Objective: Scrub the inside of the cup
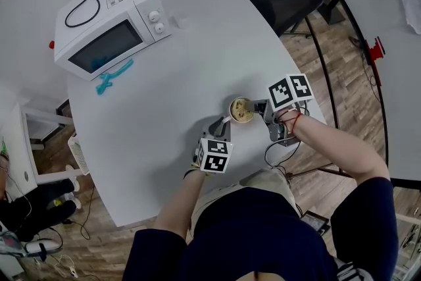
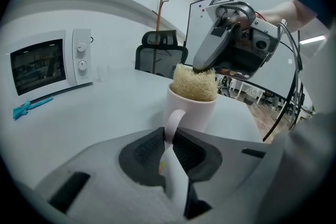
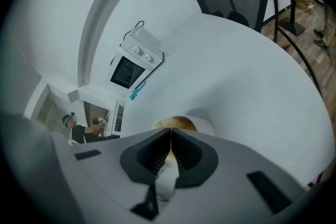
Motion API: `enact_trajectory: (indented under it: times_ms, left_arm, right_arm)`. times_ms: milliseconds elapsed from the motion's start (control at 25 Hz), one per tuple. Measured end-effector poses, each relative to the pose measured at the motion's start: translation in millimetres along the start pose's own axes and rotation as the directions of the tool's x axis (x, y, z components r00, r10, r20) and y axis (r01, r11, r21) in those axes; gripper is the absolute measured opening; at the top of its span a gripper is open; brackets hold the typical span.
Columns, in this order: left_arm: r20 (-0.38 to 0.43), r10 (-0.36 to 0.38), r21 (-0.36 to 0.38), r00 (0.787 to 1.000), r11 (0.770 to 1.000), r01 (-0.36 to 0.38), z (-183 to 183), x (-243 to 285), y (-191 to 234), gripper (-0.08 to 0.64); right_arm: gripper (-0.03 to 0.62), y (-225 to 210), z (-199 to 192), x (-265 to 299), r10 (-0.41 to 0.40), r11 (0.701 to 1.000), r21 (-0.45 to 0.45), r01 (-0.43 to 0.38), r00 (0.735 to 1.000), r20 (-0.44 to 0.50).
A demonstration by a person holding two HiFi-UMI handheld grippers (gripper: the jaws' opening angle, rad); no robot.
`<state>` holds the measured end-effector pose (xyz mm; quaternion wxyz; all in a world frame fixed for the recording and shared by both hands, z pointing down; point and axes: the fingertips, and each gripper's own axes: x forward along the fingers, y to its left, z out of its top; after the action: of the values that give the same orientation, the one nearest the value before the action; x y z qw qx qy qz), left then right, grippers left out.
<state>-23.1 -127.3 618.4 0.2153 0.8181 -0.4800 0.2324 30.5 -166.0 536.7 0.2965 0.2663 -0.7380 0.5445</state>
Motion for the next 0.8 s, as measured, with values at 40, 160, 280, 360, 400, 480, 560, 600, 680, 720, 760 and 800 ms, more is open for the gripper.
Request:
enact_trajectory:
  times_ms: [40, 160, 280, 360, 400, 480, 560, 600, 680, 720, 760, 800]
  left_arm:
    - [-0.001, 0.000, -0.001, 1.000, 1.000, 0.000, 0.1, -0.1, 0.0, 0.049]
    - [-0.002, -0.001, -0.003, 1.000, 1.000, 0.001, 0.2, 0.2, -0.1, 0.049]
    - [-0.001, -0.001, -0.001, 1.000, 1.000, 0.001, 0.9, 0.3, 0.1, 0.049]
    - [-0.001, -0.003, 0.003, 1.000, 1.000, 0.003, 0.9, 0.1, -0.2, 0.049]
    - [-0.002, -0.004, 0.005, 1.000, 1.000, 0.004, 0.8, -0.1, -0.5, 0.049]
    - [-0.004, -0.006, 0.008, 1.000, 1.000, 0.006, 0.3, -0.4, -0.6, 0.049]
    - [-0.007, -0.007, 0.013, 1.000, 1.000, 0.007, -0.4, -0.6, -0.4, 0.049]
    - [-0.008, -0.008, 0.015, 1.000, 1.000, 0.009, -0.8, -0.5, -0.4, 0.049]
    - [-0.010, -0.012, 0.021, 1.000, 1.000, 0.012, -1.1, -0.6, -1.1, 0.049]
    - [-0.010, -0.014, 0.024, 1.000, 1.000, 0.015, -1.3, -0.7, -1.4, 0.049]
    - [-0.011, -0.016, 0.026, 1.000, 1.000, 0.016, -1.5, -0.8, -1.5, 0.049]
    - [-0.012, -0.018, 0.028, 1.000, 0.999, 0.018, -1.6, -0.9, -1.5, 0.049]
  right_arm:
    - [0.031, 2.0, 0.3, -2.8, 0.002, 1.000, -0.004, -0.002, 1.000, 0.006]
    - [0.031, 7.4, 2.0, -11.6, 0.008, 1.000, -0.013, -0.007, 1.000, 0.029]
    - [0.031, 13.3, 3.3, -20.3, 0.018, 1.000, -0.015, -0.018, 0.998, 0.054]
    - [0.031, 17.7, 4.0, -26.7, 0.025, 1.000, -0.018, -0.024, 0.997, 0.073]
    - [0.031, 19.9, 4.6, -29.8, 0.029, 0.999, -0.021, -0.028, 0.996, 0.084]
    - [0.031, 24.0, 6.3, -35.5, 0.035, 0.999, -0.027, -0.032, 0.994, 0.104]
    - [0.031, 26.3, 7.8, -40.0, 0.029, 0.999, -0.034, -0.025, 0.992, 0.120]
    - [0.031, 26.7, 7.8, -41.9, 0.022, 0.999, -0.039, -0.018, 0.992, 0.126]
    - [0.031, 27.4, 6.6, -45.0, 0.016, 0.999, -0.044, -0.010, 0.990, 0.137]
    - [0.031, 27.9, 5.7, -46.3, 0.016, 0.999, -0.043, -0.009, 0.990, 0.144]
    - [0.031, 28.6, 5.0, -47.5, 0.016, 0.999, -0.041, -0.010, 0.988, 0.151]
    - [0.031, 29.3, 4.4, -48.6, 0.017, 0.999, -0.039, -0.011, 0.987, 0.158]
